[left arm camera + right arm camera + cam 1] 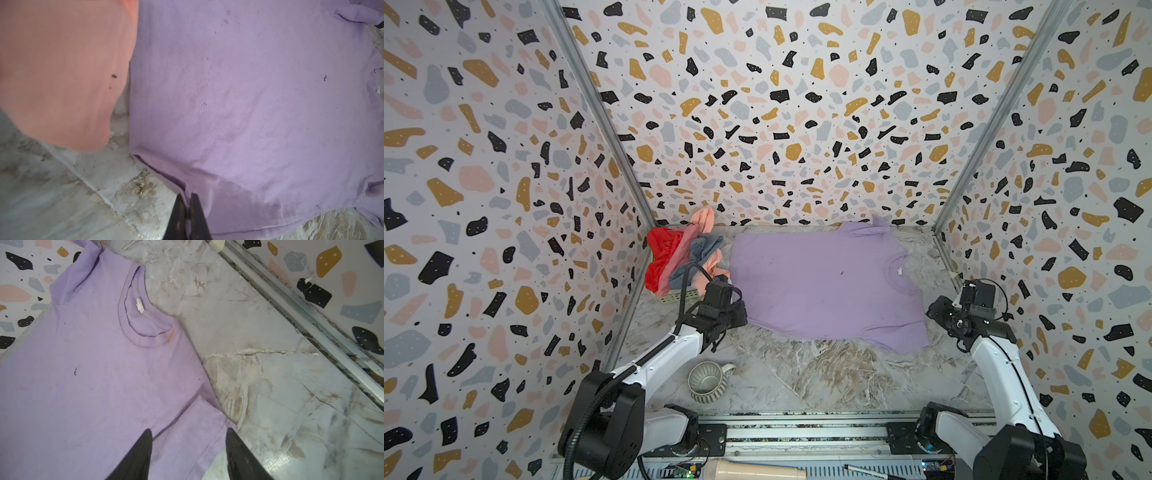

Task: Fold and stack the t-shirts

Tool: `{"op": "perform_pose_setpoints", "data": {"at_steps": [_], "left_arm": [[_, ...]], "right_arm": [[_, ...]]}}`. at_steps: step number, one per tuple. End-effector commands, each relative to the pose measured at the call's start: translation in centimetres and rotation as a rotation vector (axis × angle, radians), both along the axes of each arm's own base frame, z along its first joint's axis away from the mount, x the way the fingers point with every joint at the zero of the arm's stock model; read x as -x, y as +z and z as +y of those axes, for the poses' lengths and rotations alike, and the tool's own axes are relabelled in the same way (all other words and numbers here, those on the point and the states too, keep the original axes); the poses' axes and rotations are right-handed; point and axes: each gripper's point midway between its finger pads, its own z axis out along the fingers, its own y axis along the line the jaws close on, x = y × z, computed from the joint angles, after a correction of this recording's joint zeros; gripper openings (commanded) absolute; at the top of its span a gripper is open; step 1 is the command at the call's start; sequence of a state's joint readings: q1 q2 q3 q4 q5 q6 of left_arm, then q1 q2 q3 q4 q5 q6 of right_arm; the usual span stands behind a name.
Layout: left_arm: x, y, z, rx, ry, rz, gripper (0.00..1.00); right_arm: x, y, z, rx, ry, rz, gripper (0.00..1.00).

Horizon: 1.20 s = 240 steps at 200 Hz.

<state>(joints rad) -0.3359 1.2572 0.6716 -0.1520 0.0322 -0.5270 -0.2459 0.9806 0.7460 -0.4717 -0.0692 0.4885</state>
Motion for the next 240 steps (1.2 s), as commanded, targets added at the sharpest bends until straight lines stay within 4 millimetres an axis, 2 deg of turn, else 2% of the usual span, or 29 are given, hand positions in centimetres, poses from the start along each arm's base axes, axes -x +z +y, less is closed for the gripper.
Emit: {"op": "perform_pose_setpoints", "data": {"at_steps": [1, 22, 37, 56, 76, 84, 102, 148, 202, 240], "left_arm": [[-1.2, 1.6, -0.4, 0.023, 0.004, -0.059, 0.0], [-1.3, 1.4, -0.6, 0.028, -0.002, -0.056, 0.0], [-1.3, 1.4, -0.8, 0.04, -0.009, -0.055, 0.0], [-1.4, 1.4, -1.2, 0.048, -0.029, -0.051, 0.0], [-1.4, 1.3, -1.4, 0.049, -0.041, -0.048, 0.0], [-1.3, 1.4, -1.4, 0.052, -0.044, -0.054, 0.0], [-1.3, 1.6, -1.4, 0.056, -0.042, -0.063, 0.0], [-1.0, 2.0, -1.2, 0.064, -0.03, -0.079, 0.0], [-1.0, 1.6, -1.3, 0.063, -0.039, -0.071, 0.0], [-1.0, 1.7, -1.3, 0.067, -0.038, -0.076, 0.0]], "right_arm": [[1.6, 1.1, 3.3, -0.096, 0.092, -0.049, 0.56], [4.4, -1.4, 6.8, -0.192, 0.137, 0.006, 0.53], [5.6, -3.3, 9.5, -0.268, 0.192, 0.013, 0.53], [5.8, -4.9, 12.7, -0.306, 0.314, -0.015, 0.54], [5.4, -5.9, 14.5, -0.243, 0.407, -0.048, 0.64], [5.3, -6.5, 14.6, -0.205, 0.418, -0.04, 0.7], [4.9, -7.4, 14.9, -0.143, 0.457, -0.008, 0.75], [4.8, -9.8, 15.5, -0.115, 0.483, 0.073, 0.75], [3.8, -10.8, 16.1, -0.048, 0.511, 0.059, 0.75], [4.7, -13.2, 15.9, -0.041, 0.517, 0.15, 0.75]]}}
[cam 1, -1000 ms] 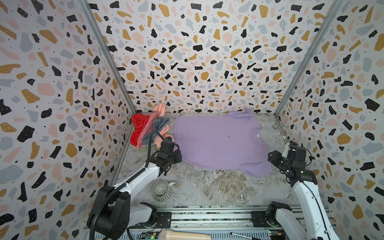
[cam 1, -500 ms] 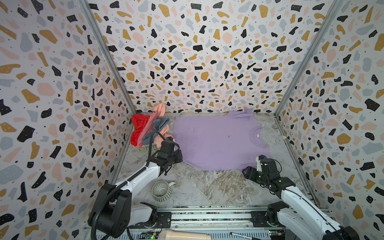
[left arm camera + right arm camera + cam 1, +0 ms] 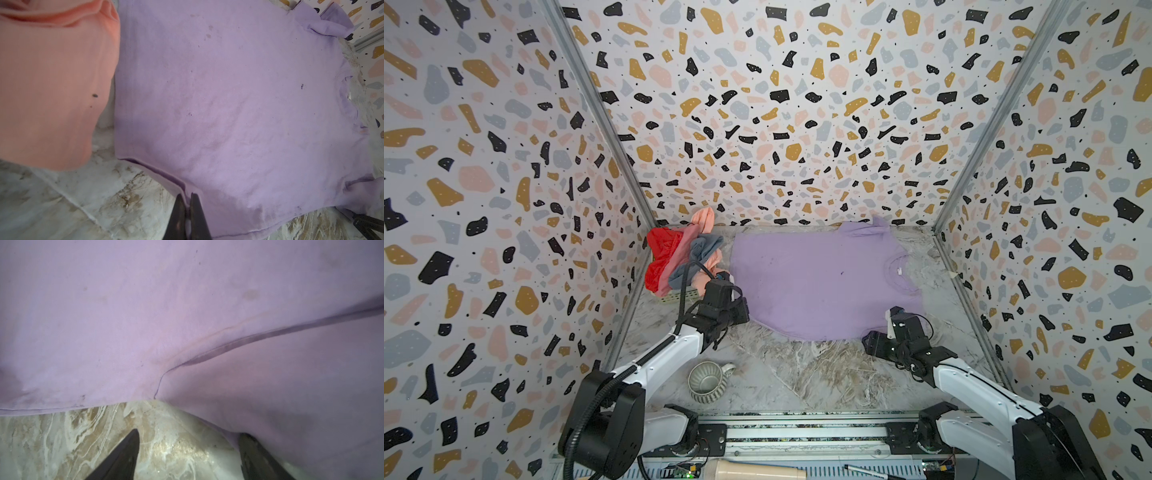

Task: Fold and stack the t-shirts

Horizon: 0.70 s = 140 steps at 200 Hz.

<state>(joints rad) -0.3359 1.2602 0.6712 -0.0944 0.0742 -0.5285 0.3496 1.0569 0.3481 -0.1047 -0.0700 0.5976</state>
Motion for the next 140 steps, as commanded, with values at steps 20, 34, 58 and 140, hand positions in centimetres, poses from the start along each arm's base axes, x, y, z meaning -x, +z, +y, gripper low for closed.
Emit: {"op": "perform_pose_setpoints", "data": {"at_steps": [20, 34, 58, 140], "left_arm": [[-0.3, 1.0, -0.2, 0.017, -0.005, -0.042, 0.0], [-0.3, 1.2, -0.1, 0.017, -0.004, -0.046, 0.0], [-0.1, 1.3, -0.1, 0.017, -0.002, -0.05, 0.0], [2.4, -1.3, 1.4, -0.012, 0.033, 0.017, 0.0]], "right_arm": [[1.6, -1.8, 1.0, -0.014, 0.052, 0.08, 0.76], [3.0, -2.4, 2.3, -0.065, 0.096, 0.128, 0.76], [6.3, -3.1, 4.3, -0.122, 0.151, 0.253, 0.76], [8.4, 1.0, 5.8, -0.046, 0.211, 0.272, 0.76]]}}
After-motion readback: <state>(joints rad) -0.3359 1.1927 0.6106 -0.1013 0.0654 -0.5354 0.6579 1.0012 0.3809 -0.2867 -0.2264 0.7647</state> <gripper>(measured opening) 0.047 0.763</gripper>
